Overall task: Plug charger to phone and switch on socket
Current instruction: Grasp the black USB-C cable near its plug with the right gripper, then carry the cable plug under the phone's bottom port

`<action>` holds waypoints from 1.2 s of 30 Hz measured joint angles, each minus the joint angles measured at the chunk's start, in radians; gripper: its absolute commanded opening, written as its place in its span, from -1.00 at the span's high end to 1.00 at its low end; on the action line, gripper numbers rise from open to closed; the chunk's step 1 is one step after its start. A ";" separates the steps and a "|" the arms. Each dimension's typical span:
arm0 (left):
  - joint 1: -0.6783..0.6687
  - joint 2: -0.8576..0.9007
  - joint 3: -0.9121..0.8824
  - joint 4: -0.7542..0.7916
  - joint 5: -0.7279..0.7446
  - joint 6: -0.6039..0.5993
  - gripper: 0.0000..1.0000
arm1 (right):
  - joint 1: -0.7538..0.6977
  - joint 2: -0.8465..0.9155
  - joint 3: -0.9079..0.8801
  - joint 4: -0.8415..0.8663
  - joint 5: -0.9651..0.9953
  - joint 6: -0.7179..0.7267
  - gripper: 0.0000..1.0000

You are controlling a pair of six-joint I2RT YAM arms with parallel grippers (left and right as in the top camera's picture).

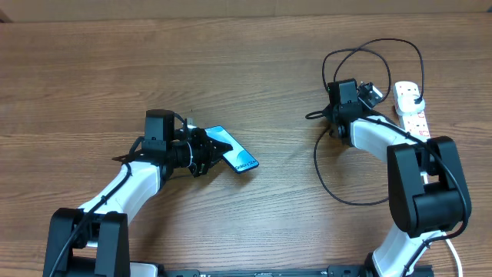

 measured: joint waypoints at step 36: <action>0.018 0.185 0.116 0.584 0.650 -0.040 0.92 | 0.612 -1.145 -0.051 -0.808 -0.514 -0.223 0.92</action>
